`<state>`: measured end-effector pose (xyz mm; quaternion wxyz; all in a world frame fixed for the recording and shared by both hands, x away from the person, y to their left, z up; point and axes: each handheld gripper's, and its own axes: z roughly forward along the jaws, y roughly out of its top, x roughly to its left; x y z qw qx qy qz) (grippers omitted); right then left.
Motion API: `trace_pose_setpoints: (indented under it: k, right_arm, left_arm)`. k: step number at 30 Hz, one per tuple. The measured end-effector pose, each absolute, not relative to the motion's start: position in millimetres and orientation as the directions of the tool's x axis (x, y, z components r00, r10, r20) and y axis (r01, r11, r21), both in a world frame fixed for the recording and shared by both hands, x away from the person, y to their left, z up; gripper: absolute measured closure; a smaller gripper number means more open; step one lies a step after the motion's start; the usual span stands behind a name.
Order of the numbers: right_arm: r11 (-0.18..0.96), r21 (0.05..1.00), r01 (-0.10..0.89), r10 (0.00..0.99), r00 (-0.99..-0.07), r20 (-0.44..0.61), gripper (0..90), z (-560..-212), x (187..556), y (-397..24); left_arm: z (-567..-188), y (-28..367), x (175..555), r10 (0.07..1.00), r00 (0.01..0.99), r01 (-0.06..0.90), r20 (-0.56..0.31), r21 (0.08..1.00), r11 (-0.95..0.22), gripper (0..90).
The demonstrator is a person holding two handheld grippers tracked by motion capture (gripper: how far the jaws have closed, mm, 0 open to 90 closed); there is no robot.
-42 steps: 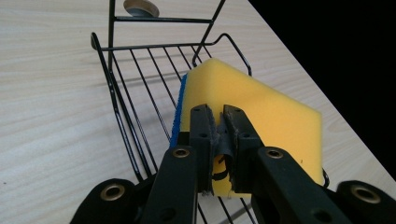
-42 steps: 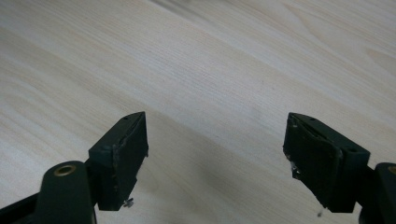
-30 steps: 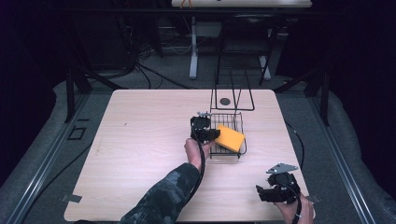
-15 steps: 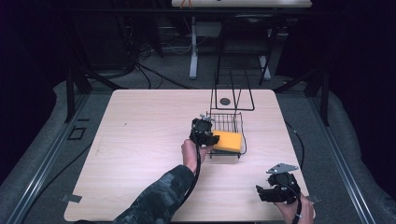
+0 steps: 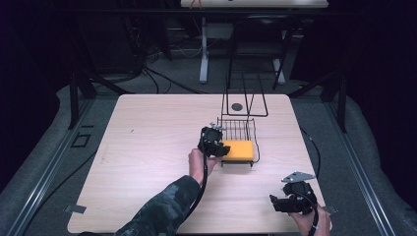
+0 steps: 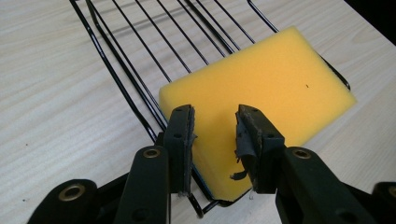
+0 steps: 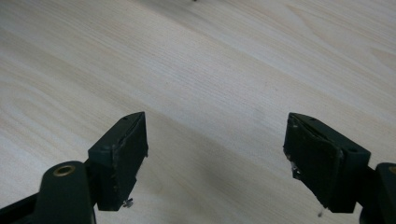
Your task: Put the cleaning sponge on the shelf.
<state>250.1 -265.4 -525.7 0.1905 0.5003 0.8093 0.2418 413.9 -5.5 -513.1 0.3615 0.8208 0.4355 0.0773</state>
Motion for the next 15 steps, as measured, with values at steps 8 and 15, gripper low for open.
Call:
trace_pose_setpoints:
  k: [8, 15]
  right_arm:
    - [0.382, 0.592, 0.71, 0.901, -0.429, -0.066, 20.8, -524.3, 249.4, -264.8]
    - [0.374, 0.592, 0.714, 0.905, -0.422, -0.063, 20.4, -523.6, 249.6, -266.0]
  left_arm:
    - [-509.4, -3.2, 410.9, 0.756, 0.628, 0.642, -0.184, 0.672, -0.369, 59.5]
    - [-499.4, 4.1, 407.6, 0.738, 0.649, 0.619, -0.183, 0.691, -0.373, 40.6]
